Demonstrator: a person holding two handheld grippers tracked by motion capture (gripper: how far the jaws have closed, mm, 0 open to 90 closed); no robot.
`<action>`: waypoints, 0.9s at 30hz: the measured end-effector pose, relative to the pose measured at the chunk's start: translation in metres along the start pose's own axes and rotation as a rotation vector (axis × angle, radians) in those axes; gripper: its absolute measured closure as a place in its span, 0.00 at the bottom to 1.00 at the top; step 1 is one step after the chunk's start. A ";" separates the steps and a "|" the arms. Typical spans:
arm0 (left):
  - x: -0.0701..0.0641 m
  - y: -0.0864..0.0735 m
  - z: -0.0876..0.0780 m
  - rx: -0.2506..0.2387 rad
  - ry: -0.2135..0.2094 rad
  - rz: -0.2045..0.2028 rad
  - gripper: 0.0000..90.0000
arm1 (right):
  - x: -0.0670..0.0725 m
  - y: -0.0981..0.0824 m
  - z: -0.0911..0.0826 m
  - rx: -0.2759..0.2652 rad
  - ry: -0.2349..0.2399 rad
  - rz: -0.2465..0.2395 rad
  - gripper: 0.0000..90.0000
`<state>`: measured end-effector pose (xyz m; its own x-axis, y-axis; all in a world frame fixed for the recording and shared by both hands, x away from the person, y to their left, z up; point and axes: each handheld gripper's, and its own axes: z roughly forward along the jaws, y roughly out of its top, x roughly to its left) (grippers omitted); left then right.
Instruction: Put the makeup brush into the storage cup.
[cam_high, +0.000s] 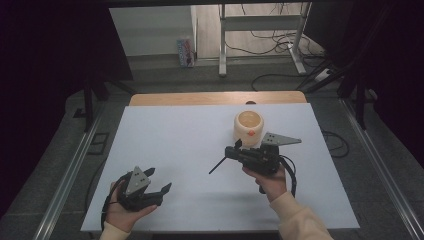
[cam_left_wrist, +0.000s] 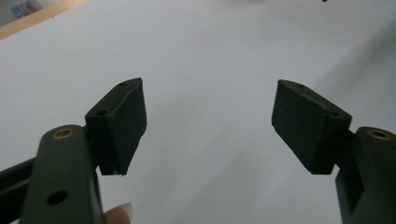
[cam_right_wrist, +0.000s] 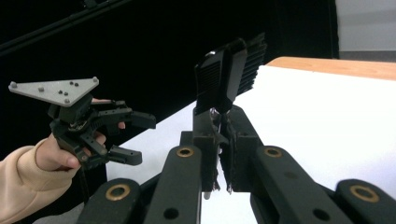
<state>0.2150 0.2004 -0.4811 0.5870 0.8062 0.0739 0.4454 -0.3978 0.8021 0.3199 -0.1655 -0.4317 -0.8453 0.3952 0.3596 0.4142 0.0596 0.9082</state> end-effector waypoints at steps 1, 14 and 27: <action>0.000 0.000 0.000 0.002 0.000 0.002 0.30 | -0.001 0.001 -0.001 -0.004 -0.003 -0.001 0.94; 0.002 0.000 0.001 0.010 -0.003 0.002 0.29 | -0.010 0.020 -0.024 -0.085 -0.049 -0.017 0.94; 0.003 -0.001 0.003 0.023 -0.007 0.002 0.29 | -0.018 0.029 -0.039 -0.128 -0.102 -0.030 0.94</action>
<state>0.2181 0.2020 -0.4829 0.5923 0.8025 0.0713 0.4598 -0.4094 0.7880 0.3346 -0.2064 -0.4036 -0.8150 0.4868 0.3143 0.3377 -0.0419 0.9403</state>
